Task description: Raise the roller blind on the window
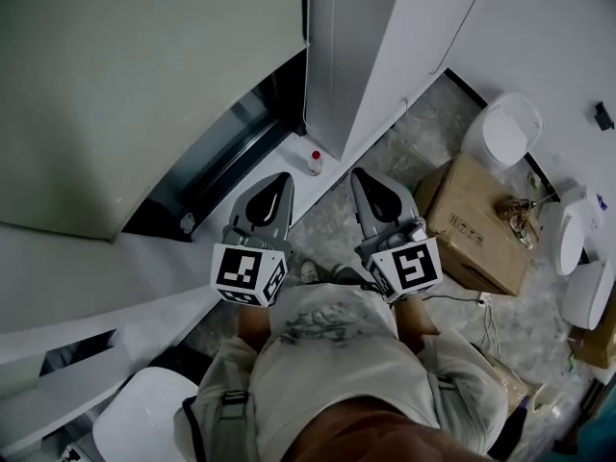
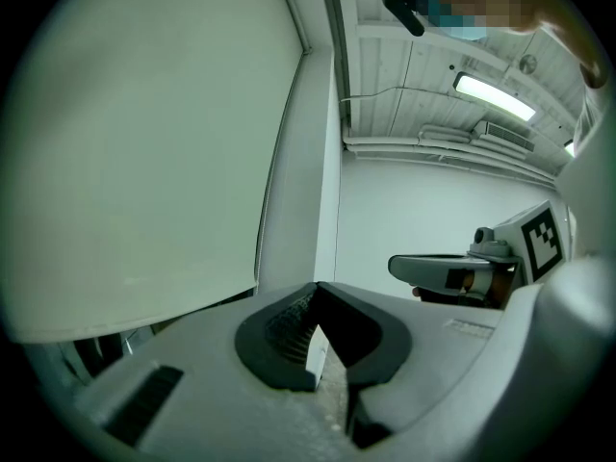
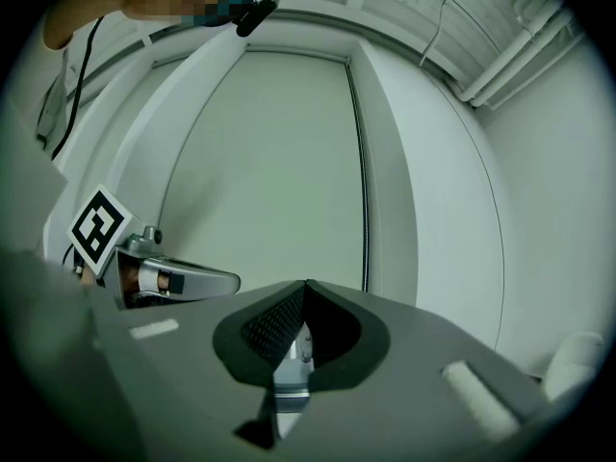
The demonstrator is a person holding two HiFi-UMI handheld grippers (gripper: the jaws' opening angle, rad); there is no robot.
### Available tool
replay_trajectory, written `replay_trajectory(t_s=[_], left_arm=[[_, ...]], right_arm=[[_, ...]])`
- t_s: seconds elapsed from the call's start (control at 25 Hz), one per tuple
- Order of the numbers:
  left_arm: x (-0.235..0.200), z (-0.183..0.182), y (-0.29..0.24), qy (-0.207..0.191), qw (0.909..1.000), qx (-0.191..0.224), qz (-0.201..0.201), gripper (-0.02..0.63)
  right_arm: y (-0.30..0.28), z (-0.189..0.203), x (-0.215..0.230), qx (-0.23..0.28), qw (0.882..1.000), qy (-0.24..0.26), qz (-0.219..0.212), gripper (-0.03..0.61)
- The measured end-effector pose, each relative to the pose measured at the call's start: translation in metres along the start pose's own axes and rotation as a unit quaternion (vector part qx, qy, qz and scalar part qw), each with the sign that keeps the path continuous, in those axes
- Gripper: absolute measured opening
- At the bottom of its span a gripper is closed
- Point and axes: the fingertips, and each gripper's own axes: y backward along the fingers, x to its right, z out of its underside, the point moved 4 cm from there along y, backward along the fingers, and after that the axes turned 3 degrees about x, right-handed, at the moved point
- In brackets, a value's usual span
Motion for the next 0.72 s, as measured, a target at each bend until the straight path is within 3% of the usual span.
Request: replay_trajectory(t_s=[0.72], left_arm=[[-0.031,-0.002,-0.082,-0.005,0.9997,-0.005,-0.022,0.006]], right_arm=[[-0.076,0.016,0.062,-0.023,0.999,-0.006,-0.029,0.009]])
